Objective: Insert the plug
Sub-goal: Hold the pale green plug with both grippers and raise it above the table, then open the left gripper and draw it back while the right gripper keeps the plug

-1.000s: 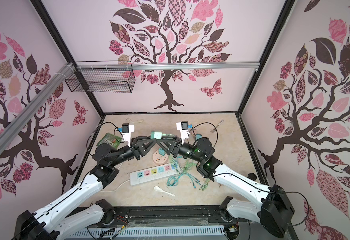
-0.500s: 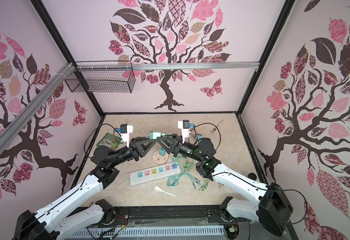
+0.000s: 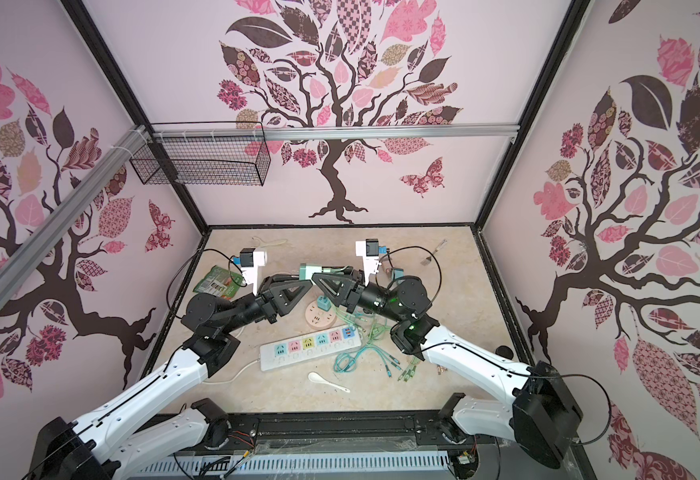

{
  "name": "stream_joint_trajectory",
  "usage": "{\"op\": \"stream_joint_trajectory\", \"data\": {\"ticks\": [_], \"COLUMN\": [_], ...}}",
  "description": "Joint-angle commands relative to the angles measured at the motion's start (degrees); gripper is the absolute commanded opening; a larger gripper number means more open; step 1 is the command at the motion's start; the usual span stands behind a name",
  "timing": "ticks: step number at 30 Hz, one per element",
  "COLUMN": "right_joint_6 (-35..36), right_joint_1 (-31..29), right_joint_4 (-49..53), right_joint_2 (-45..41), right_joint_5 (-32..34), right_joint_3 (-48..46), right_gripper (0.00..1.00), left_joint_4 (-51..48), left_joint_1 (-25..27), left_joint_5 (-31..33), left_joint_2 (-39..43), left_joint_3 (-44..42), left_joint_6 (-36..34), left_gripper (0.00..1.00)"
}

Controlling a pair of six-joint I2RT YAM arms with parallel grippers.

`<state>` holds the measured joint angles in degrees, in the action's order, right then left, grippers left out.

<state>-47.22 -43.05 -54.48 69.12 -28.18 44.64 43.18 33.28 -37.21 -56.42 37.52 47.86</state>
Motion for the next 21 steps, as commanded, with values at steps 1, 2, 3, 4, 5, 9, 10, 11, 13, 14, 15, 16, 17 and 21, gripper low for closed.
{"op": "stream_joint_trajectory", "data": {"ticks": [1,2,3,4,5,9,10,11,13,14,15,16,17,21], "right_joint_6": [-0.93,-1.15,-1.37,-1.62,-1.77,-1.52,-1.39,-1.04,0.08,0.67,1.30,1.81,2.36,5.53], "right_joint_1": [-0.09,-0.18,-0.14,-0.17,-0.23,-0.80,-0.76,-0.78,-0.76,-0.74,-0.75,-0.81,-0.73,-0.81], "right_joint_4": [-3.73,-4.04,-4.24,-4.45,-4.73,-4.74,-4.53,-4.13,-2.42,-1.48,-0.36,0.71,2.34,9.00], "right_joint_2": [1.18,1.30,1.56,1.87,2.14,2.60,2.43,2.17,1.40,1.05,0.65,0.36,0.02,-1.71], "right_joint_5": [-1.28,-1.61,-2.06,-2.63,-3.27,-4.43,-4.40,-4.23,-3.77,-3.59,-3.38,-3.09,-2.47,-0.63], "right_joint_3": [2.63,2.77,2.99,3.15,3.30,3.61,3.61,3.61,3.69,3.86,4.04,4.20,4.42,5.01], "right_gripper": [0.45,0.44,0.44,0.44,0.44,0.41,0.39,0.37,0.34,0.32,0.31,0.29,0.26,0.21], "left_joint_4": [3.32,3.52,3.66,3.63,3.67,4.50,4.69,4.73,4.61,4.25,3.71,3.36,2.87,-0.75], "left_joint_1": [0.43,0.45,0.45,0.56,0.56,0.56,0.59,0.58,0.70,0.65,0.65,0.65,0.72,0.69], "left_joint_5": [-1.46,-1.46,-1.39,-1.37,-1.37,-1.37,-1.37,-1.37,-1.37,-1.37,-1.52,-1.80,-2.02,-1.97], "left_joint_2": [-0.17,-0.17,-0.32,-0.43,-0.59,-1.34,-1.56,-1.77,-1.99,-2.07,-2.20,-2.25,-2.21,-0.97], "left_joint_3": [-1.45,-1.40,-1.40,-1.31,-1.19,-1.05,-1.05,-1.02,-1.01,-0.91,-0.81,-0.74,-0.63,-0.68], "left_joint_6": [0.92,0.97,1.09,1.18,1.27,2.02,2.15,2.24,2.50,2.72,2.75,2.77,2.62,1.18], "left_gripper": [0.00,0.00,0.00,0.00,0.00,0.00,0.00,0.00,0.00,0.00,0.00,0.01,0.04,0.19]}}
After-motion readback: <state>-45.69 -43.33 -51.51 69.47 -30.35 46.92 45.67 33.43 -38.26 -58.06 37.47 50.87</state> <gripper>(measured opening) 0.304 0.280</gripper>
